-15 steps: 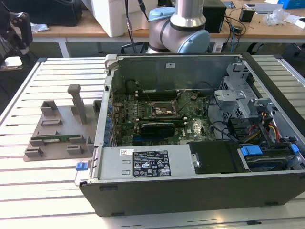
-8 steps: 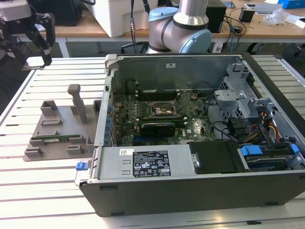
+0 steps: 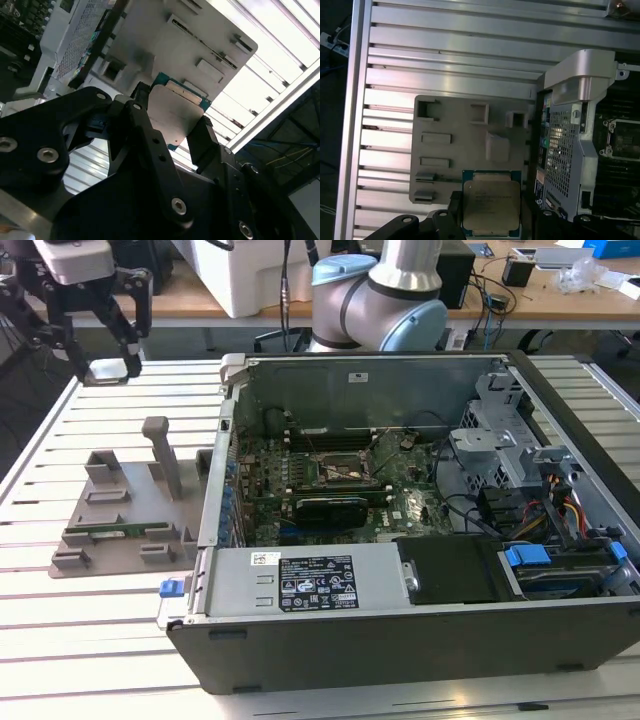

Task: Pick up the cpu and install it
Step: 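Pick up the cpu and move it towards the insertion slot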

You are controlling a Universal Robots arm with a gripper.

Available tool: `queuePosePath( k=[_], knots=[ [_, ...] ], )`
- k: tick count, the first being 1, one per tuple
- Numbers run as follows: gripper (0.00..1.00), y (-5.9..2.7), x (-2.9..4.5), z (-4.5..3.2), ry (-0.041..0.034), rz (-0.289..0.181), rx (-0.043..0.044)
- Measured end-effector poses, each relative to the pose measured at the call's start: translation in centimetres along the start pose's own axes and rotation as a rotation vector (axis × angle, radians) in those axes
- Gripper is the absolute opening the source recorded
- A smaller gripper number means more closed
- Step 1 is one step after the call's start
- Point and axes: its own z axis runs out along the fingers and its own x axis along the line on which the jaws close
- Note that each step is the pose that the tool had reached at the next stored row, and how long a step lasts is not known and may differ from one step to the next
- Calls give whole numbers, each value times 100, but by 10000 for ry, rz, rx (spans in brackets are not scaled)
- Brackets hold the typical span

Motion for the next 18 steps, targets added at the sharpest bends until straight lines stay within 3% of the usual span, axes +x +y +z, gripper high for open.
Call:
queuePosePath(
  k=[4, 7, 15, 18],
  knots=[
    [55, -33, -330, 6, 7, -3, -2],
    [55, -45, -456, 8, 11, -1, -2],
    [55, -93, -946, 15, 39, -4, -5],
    [55, -106, -1092, 18, 51, -4, -6]
  ],
)
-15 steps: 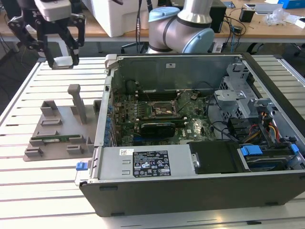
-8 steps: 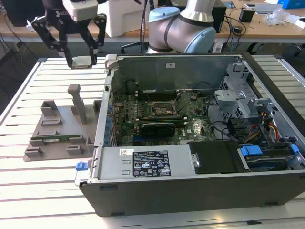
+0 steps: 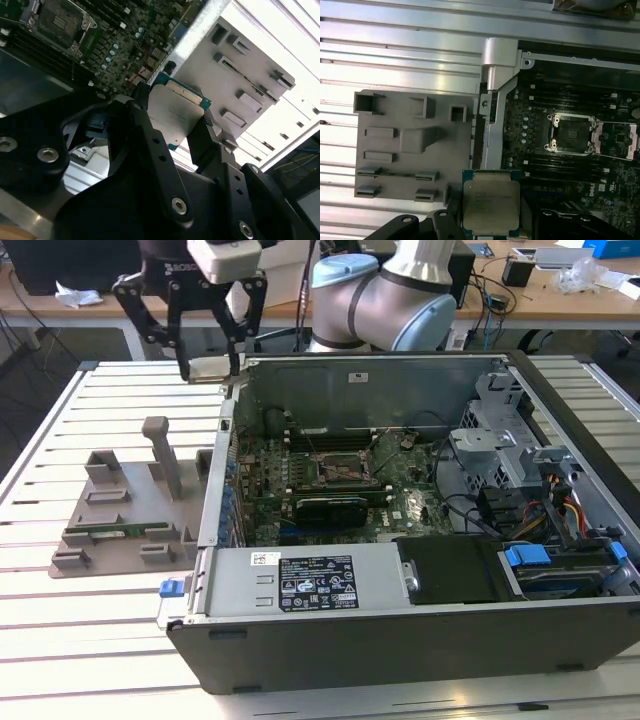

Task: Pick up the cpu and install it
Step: 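Pick up the cpu and move it towards the insertion slot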

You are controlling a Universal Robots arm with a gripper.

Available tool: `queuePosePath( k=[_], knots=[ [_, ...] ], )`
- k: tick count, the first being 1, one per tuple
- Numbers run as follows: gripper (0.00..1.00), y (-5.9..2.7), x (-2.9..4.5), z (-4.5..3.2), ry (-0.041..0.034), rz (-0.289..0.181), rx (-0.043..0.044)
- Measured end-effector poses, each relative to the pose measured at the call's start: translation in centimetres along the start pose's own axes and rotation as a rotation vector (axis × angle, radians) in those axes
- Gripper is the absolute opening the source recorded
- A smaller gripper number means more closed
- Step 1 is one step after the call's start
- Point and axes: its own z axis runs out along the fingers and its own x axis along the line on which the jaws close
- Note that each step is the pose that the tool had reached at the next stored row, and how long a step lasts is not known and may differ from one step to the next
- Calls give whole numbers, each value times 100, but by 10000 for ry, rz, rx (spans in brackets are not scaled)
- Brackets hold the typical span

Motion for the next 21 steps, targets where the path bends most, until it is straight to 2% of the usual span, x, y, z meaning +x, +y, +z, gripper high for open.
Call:
queuePosePath(
  k=[4, 5, 9, 11, 16, 18, 21],
  knots=[
    [55, -21, -216, 6, 24, 0, -3],
    [55, -30, -316, 10, 40, -1, -4],
    [55, -43, -510, 25, 97, -2, -10],
    [55, -47, -642, 54, 143, -3, -14],
    [55, -48, -821, 155, 164, -2, -17],
    [55, -49, -937, 226, 171, -3, -16],
    [55, -45, -1024, 284, 173, -3, -18]
  ],
)
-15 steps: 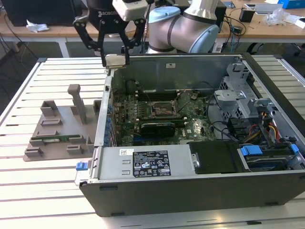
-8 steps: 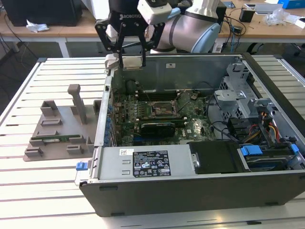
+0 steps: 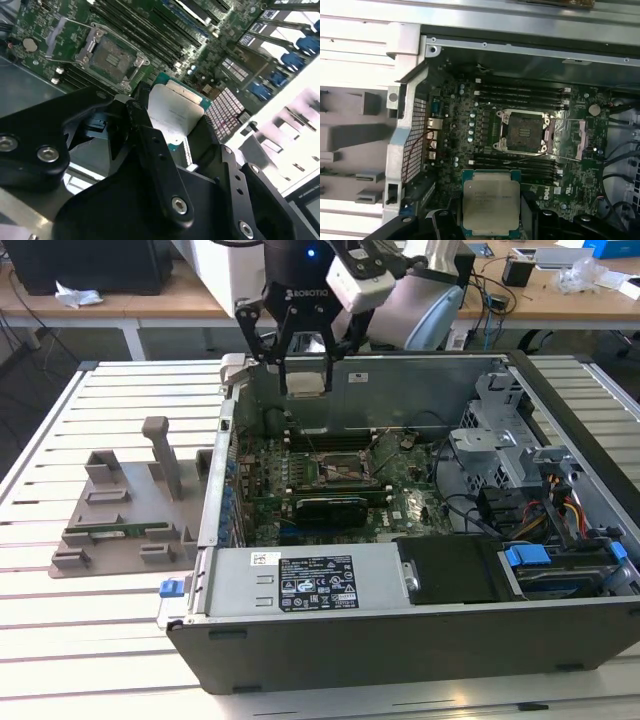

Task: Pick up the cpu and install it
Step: 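Pick up the cpu and move it towards the insertion slot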

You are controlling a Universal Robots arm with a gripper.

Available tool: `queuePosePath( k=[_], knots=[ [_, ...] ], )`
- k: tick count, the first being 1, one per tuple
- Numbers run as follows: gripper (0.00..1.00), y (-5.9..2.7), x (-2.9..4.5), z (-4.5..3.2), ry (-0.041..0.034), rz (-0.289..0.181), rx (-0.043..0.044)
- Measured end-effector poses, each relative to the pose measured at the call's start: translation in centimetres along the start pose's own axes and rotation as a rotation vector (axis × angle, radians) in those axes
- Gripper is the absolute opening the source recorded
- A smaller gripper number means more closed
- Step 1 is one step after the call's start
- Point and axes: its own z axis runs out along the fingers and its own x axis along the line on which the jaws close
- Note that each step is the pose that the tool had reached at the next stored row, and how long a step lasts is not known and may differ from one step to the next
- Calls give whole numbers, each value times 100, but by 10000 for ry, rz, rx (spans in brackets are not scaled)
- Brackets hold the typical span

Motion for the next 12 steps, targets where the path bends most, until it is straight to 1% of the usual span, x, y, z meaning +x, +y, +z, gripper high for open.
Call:
queuePosePath(
  k=[3, 5, 9, 10, 12],
  knots=[
    [55, 25, -88, 55, 6, 1, 0],
    [55, 57, -179, 111, 12, 0, 2],
    [55, 89, -278, 191, 14, 0, 4],
    [55, 106, -330, 237, 15, 0, 4],
    [55, 124, -378, 278, 19, -1, 6]
  ],
)
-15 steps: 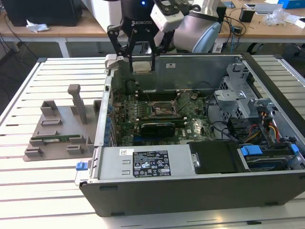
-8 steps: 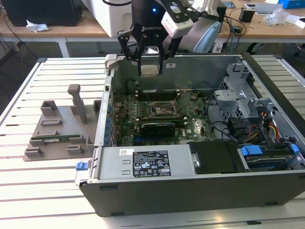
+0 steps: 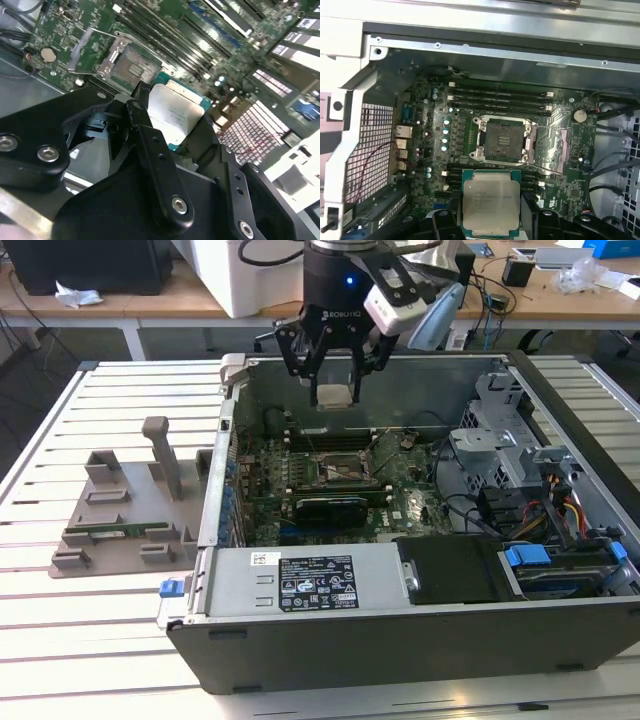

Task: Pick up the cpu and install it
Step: 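Pick up the cpu and move it towards the insertion slot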

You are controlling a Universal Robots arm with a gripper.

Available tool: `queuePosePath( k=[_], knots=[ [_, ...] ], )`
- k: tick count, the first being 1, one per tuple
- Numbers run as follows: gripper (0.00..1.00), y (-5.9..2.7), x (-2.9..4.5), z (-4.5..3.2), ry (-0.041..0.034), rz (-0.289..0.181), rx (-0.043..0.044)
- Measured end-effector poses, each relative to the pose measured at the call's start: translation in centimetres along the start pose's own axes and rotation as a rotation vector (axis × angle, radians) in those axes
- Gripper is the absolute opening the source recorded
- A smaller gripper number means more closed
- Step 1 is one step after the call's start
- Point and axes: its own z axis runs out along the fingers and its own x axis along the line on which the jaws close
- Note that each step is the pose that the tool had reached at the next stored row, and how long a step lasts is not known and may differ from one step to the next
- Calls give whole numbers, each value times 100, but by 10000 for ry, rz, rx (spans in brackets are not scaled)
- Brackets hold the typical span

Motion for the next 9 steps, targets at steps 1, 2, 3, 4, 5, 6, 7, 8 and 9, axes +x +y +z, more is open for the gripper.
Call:
queuePosePath(
  k=[1, 2, 3, 4, 5, 6, 7, 8, 9],
  knots=[
    [55, 14, -30, 26, 2, 1, 0],
    [55, 25, -52, 46, 3, 1, -1],
    [55, 35, -72, 65, 4, 1, -1],
    [55, 44, -88, 83, 7, 1, 0],
    [55, 52, -101, 102, 7, 0, 1],
    [55, 60, -109, 122, 7, 1, -1],
    [55, 66, -112, 141, 6, 1, -2],
    [55, 76, -115, 174, 7, 2, -2],
    [55, 83, -116, 196, 8, 1, 0]
  ],
)
